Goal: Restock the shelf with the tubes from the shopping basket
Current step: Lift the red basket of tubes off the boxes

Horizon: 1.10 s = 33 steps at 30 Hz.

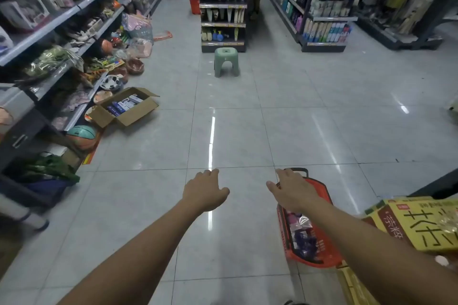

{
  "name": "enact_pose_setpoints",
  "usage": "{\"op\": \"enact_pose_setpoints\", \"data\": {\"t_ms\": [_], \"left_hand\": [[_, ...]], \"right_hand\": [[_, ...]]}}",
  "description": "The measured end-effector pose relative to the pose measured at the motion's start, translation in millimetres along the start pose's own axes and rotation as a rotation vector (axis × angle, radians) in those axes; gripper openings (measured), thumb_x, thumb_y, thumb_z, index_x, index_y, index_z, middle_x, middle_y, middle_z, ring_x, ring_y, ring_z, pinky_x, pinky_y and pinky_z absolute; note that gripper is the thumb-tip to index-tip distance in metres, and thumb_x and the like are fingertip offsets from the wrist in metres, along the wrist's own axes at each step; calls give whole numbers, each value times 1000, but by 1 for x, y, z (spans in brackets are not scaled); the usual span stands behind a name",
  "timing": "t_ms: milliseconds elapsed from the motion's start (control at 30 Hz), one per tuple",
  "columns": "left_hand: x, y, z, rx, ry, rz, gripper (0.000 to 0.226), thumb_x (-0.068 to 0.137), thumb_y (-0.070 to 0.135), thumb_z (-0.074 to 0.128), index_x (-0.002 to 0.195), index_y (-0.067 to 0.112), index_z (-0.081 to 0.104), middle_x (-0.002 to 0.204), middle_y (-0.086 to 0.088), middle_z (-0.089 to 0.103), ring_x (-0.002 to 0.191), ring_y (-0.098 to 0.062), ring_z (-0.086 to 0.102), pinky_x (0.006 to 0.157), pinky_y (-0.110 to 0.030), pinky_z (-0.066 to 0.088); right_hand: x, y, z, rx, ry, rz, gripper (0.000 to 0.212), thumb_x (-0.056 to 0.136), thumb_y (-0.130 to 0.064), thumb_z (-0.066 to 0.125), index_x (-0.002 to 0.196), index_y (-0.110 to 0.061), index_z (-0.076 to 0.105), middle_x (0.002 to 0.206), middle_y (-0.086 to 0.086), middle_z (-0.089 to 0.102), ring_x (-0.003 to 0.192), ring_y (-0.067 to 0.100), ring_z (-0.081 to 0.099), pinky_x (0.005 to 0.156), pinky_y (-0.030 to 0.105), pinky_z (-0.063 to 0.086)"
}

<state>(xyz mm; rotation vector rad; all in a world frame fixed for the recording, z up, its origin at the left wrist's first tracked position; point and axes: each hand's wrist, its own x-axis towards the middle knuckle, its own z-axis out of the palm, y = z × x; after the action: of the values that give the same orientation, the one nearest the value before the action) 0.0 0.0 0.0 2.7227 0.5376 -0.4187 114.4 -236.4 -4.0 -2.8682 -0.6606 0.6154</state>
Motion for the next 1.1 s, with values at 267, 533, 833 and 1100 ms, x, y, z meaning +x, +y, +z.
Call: {"op": "enact_pose_setpoints", "data": {"t_ms": [267,533,833,1100], "left_hand": [[28,51,6,24,-44,-22,74,94,47,44,161,20,28,158,-2,42,141,-25,41,102,-43,44],[68,156,32,36,-56,-67,74,94,48,44,161,20,29,158,-1,42,140,-24,42,101,-42,45],[97,295,65,32,-78,-102,76,93,48,45,161,20,28,160,-3,41,142,-26,42,105,-45,46],[113,344,90,17,-107,-142,73,95,49,44,161,21,29,160,-3,41,141,-25,44,106,-45,48]], "right_hand": [[20,63,-7,11,-6,15,74,101,-63,30,159,-17,26,162,8,30,145,31,33,113,49,39],[47,182,-25,0,-19,23,69,101,-61,29,157,-20,28,157,6,36,140,27,38,105,46,43],[64,327,-40,12,-64,67,69,99,-65,25,152,-22,34,147,4,46,130,25,46,103,49,48],[82,382,-38,23,-129,92,66,99,-64,26,147,-22,39,139,4,50,124,25,49,99,48,49]]}}
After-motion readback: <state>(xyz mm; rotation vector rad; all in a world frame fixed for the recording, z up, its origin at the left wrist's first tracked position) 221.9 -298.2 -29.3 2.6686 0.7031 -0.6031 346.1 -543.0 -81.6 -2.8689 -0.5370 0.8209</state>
